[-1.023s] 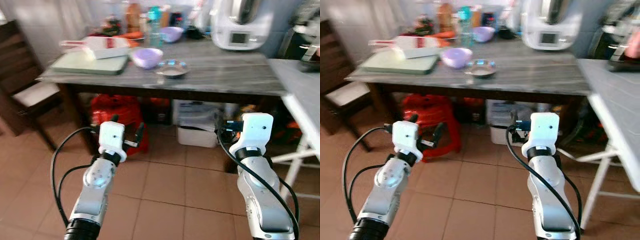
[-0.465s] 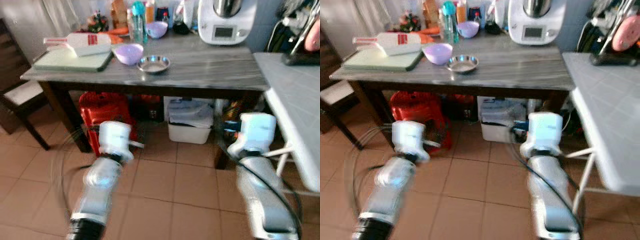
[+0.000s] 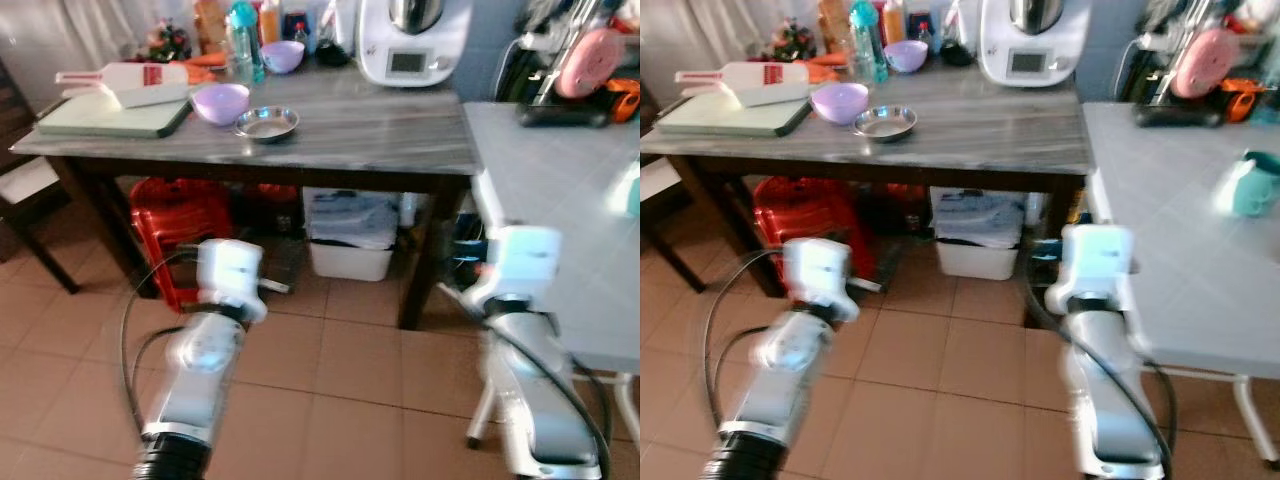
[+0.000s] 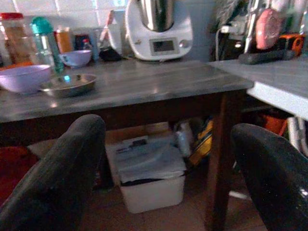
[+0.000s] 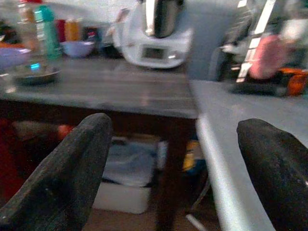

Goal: Setting the table

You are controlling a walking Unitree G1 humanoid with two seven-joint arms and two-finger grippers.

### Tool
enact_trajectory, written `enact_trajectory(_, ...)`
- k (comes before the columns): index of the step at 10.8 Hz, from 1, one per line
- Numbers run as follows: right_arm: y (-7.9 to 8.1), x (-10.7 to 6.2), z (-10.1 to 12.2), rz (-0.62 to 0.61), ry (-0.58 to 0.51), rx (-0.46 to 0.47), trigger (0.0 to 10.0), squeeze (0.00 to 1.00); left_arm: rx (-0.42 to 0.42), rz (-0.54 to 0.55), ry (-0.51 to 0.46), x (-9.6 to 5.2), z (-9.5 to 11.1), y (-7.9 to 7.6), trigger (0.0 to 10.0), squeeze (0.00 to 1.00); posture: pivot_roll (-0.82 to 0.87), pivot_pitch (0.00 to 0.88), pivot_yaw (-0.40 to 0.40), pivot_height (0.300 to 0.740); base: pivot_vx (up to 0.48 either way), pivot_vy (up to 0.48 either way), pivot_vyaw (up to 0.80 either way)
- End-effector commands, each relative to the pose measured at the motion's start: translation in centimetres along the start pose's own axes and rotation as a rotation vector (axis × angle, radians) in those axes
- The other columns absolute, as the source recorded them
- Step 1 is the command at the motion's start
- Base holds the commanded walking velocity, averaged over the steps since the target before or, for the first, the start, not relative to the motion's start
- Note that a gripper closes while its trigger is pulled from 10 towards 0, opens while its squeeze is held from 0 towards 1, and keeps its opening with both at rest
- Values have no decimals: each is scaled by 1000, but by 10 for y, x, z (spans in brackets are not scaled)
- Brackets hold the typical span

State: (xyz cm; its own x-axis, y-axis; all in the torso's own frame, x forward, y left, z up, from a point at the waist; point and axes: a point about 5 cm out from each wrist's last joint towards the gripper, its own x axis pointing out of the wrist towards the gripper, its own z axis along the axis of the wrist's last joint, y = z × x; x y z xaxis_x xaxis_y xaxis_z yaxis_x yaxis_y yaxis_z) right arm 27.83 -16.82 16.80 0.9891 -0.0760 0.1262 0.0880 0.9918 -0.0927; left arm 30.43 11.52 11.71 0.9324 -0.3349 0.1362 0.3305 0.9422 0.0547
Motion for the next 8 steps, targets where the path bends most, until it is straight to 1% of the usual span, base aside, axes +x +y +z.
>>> enact_trajectory(1, 8, -1, 4, 26, -13, 17, 10000, 0, 14, 13, 7, -2, 0, 8, 10000, 0, -6, 46, 40, 740, 0, -330, -431)
enact_trajectory(8, 10, -2, 4, 32, -12, 23, 10000, 0, 2, -11, -5, 0, 3, 4, 10000, 0, -7, 54, 41, 740, 0, -330, -434)
